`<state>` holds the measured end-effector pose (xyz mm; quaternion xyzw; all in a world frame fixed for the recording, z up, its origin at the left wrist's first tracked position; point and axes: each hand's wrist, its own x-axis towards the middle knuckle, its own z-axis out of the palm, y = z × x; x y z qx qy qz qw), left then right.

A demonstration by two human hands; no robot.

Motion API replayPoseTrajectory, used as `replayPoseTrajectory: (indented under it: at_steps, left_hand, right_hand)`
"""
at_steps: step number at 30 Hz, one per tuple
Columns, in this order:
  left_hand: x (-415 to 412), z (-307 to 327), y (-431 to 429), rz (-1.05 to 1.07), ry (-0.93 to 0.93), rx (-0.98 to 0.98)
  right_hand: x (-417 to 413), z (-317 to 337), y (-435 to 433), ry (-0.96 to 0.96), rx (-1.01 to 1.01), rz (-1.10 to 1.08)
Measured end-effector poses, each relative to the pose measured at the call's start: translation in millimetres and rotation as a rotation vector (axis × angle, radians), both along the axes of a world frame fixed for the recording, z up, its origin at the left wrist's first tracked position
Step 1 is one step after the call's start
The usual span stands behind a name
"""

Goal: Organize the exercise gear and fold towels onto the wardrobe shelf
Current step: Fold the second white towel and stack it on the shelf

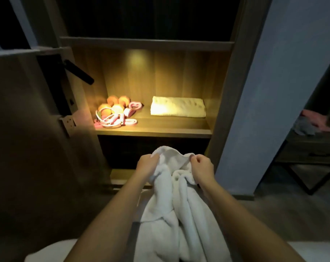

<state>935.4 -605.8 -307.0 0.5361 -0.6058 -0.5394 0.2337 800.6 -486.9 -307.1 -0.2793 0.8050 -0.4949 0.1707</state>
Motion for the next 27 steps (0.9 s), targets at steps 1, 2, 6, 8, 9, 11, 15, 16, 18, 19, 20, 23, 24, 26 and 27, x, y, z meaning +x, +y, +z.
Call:
replayPoseTrajectory:
  at_steps: [1, 2, 6, 8, 9, 11, 15, 16, 18, 19, 20, 23, 24, 26, 27]
  left_hand:
    - [0, -12, -2, 0.026, -0.017, 0.028]
    - [-1, -22, -5, 0.043, -0.036, 0.027]
    - [-1, -38, -5, 0.06, -0.072, -0.221]
    - [1, -34, 0, 0.023, -0.123, -0.479]
    - [4, -32, 3, -0.004, -0.169, -0.625]
    - [12, -30, 11, -0.122, -0.248, -0.859]
    - [28, -39, 32, -0.479, -0.314, -0.729]
    - [31, -43, 33, -0.528, -0.34, -0.661]
    - [37, -47, 32, -0.587, -0.35, -0.518]
    - [39, -49, 30, -0.619, -0.341, -0.452]
    - [40, -49, 29, -0.66, -0.336, -0.395]
    - [43, -49, 29, -0.76, -0.35, -0.34]
    - [42, -49, 30, -0.766, -0.352, -0.355]
    - [41, -49, 33, -0.711, -0.339, -0.389]
    - [41, -51, 36, -0.649, -0.322, -0.406]
  right_hand:
    - [0, -13, -2, -0.01, 0.038, 0.009]
    - [-1, -24, -3, -0.02, 0.072, 0.022]
    - [-7, -44, -12, -0.04, 0.111, 0.051]
    - [-10, -46, -17, -0.051, 0.095, 0.053]
    - [-11, -47, -18, -0.062, 0.089, 0.051]
    - [-12, -51, -19, -0.095, 0.09, 0.045]
    - [-16, -58, -19, -0.157, 0.063, 0.033]
    - [-16, -59, -18, -0.175, 0.05, 0.029]
    - [-17, -61, -14, -0.195, 0.034, 0.014]
    - [-17, -62, -13, -0.205, 0.033, 0.007]
    - [-17, -63, -11, -0.222, 0.034, 0.002]
    - [-17, -63, -8, -0.305, 0.017, -0.015]
    - [-17, -62, -8, -0.335, 0.01, -0.033]
    - [-18, -62, -5, -0.378, 0.033, -0.075]
    - [-18, -61, -3, -0.397, 0.06, -0.088]
